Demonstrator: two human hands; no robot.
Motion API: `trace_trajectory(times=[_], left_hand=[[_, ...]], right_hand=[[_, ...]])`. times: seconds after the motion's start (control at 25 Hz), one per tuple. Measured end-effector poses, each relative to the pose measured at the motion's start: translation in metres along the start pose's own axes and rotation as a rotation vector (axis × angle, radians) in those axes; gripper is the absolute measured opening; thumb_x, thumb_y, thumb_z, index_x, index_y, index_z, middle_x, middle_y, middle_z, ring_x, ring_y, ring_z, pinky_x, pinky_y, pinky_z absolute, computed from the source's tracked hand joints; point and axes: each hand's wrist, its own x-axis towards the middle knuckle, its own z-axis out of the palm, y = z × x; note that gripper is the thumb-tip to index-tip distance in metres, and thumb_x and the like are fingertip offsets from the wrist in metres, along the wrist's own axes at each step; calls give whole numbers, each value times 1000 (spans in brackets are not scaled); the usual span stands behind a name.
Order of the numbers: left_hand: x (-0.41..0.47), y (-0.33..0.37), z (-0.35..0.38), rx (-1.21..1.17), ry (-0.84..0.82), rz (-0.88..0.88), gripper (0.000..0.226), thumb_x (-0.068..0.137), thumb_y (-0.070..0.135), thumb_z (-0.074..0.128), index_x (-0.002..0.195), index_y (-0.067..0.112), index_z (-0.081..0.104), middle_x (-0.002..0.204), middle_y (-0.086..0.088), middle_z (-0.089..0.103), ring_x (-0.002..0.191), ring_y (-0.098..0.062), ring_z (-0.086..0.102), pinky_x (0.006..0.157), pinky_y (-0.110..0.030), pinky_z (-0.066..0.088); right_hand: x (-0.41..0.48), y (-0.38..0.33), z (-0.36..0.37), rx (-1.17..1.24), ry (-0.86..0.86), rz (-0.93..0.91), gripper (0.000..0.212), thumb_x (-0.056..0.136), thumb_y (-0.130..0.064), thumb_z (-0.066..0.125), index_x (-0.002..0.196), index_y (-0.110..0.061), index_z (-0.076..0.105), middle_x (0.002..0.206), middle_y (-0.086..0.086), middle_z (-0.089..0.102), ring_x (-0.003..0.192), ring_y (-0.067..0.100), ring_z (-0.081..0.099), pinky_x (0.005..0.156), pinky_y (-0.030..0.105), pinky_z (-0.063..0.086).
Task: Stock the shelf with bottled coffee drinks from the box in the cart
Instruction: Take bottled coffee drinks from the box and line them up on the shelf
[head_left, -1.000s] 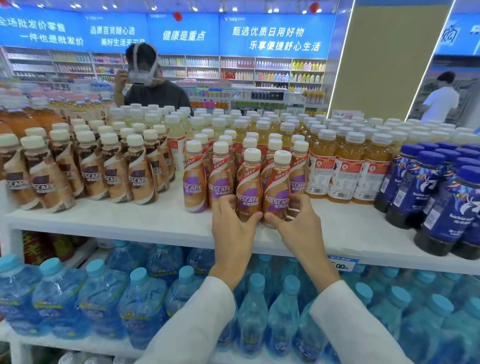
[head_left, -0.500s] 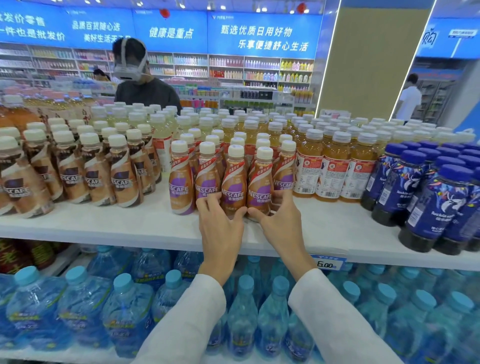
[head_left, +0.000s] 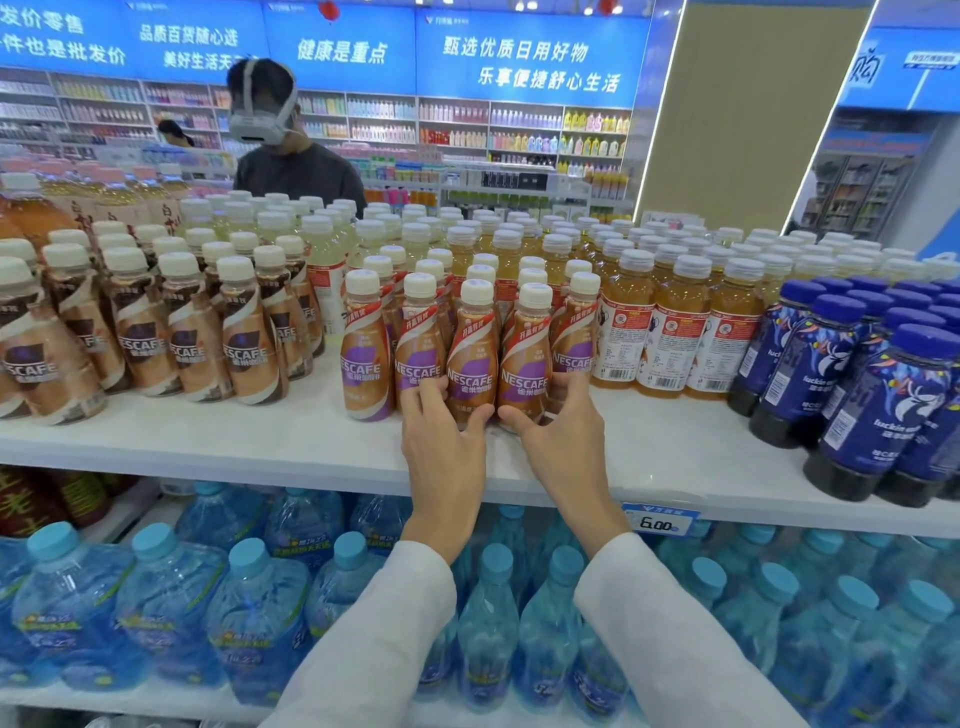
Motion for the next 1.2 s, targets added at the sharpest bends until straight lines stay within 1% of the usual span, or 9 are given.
trace_trajectory(times=[0.24,0.48,0.6,0.72,0.88,0.96,1.04,1.08,1.2], left_hand=[[0,2,0,-5,8,-3,47,89,33,78,125,19,51,125,-2,53,108,-17,58,93,-32,54],[0,1,0,15,6,6,46,89,35,78,121,18,50,120,-1,54,103,-14,57,86,-26,47],[-2,3,-4,42,-12,-8,46,89,37,77,121,19,49,121,-1,56,102,-14,57,84,-23,43],[-7,4,-12,68,-43,14,44,90,38,76,119,18,50,120,-2,60,105,-19,59,86,-28,46],[-29,-4,-32,97,-83,20,43,93,35,71,129,20,53,121,3,60,113,-18,56,98,-35,48],[-49,-12,-46,99,-73,36,39,95,35,69,130,22,56,122,9,58,116,-12,53,101,-26,43],[-74,-22,-65,98,-37,28,38,95,42,65,130,28,58,123,19,58,119,-3,51,101,-13,37],[-88,-31,-77,102,-13,-5,39,94,47,62,129,31,59,123,24,58,121,1,51,102,-12,37],[-132,-64,-119,108,72,-151,44,92,57,57,127,33,64,125,25,63,123,1,55,106,-29,46]], right_hand=[[0,-1,1,19,-3,-2,58,80,-37,85,120,-34,43,121,-12,60,103,2,61,76,8,43],[-2,-3,0,18,-15,3,58,81,-37,84,121,-35,42,125,-7,62,107,7,62,81,14,48],[-6,-6,-5,-10,-47,-9,60,82,-33,84,128,-27,47,128,-3,63,113,14,63,94,30,55],[-19,-11,-15,-66,-69,-38,52,88,-27,77,133,-21,52,129,-1,62,115,19,62,100,43,53],[-54,-12,-28,-100,-164,-42,51,94,-26,69,141,-25,49,134,-9,54,124,13,54,105,34,46],[-75,-10,-31,-61,-212,-84,44,95,-28,68,137,-28,53,128,-18,53,124,6,51,105,29,43],[-95,-9,-31,31,-241,-103,37,95,-29,67,131,-34,58,124,-26,55,118,-4,51,100,22,42],[-107,-9,-27,85,-261,-94,34,95,-30,68,128,-36,60,122,-28,58,115,-6,53,96,17,42],[-148,-8,-8,215,-339,-70,30,92,-28,70,119,-39,65,117,-31,62,109,-8,59,88,12,43]])
